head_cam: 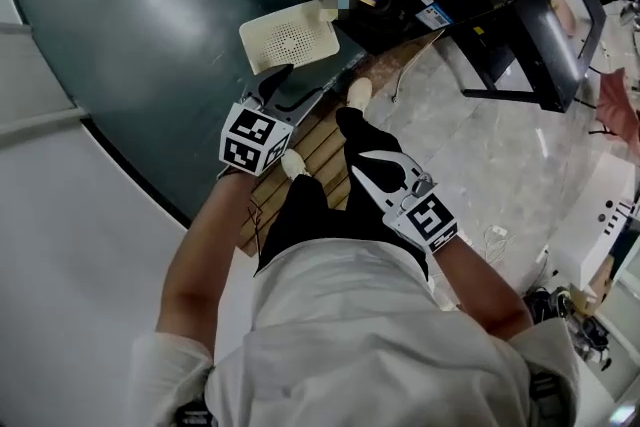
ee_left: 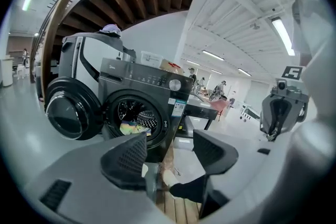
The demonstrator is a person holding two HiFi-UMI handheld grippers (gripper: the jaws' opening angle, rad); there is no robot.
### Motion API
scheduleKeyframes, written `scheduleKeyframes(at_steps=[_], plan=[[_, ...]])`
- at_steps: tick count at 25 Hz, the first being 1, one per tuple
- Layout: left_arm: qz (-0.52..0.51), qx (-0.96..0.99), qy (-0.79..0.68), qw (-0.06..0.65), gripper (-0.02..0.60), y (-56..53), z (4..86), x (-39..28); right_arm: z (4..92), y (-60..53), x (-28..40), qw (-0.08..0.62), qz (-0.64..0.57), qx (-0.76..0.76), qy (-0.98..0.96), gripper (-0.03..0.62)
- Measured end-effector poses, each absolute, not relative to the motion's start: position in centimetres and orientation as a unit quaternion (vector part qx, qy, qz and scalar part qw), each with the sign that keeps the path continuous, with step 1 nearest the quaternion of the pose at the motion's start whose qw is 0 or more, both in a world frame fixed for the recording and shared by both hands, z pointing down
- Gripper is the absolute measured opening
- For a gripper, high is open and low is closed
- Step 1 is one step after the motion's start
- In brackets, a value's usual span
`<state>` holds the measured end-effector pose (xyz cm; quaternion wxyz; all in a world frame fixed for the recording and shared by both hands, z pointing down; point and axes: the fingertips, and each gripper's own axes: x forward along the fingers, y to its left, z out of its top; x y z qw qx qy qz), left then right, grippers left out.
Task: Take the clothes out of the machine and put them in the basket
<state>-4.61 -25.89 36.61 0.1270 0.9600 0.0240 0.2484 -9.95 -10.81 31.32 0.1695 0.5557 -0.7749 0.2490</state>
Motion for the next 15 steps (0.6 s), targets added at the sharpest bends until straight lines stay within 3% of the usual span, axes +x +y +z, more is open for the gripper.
scheduleKeyframes(at_steps=[15], plan=[[0.315,0.940,0.056,0.116,0.321,-34.5,51.9,18.7,38.1,-17.5,2.1,0.186,0.299,0.545,-0.761,0.022]])
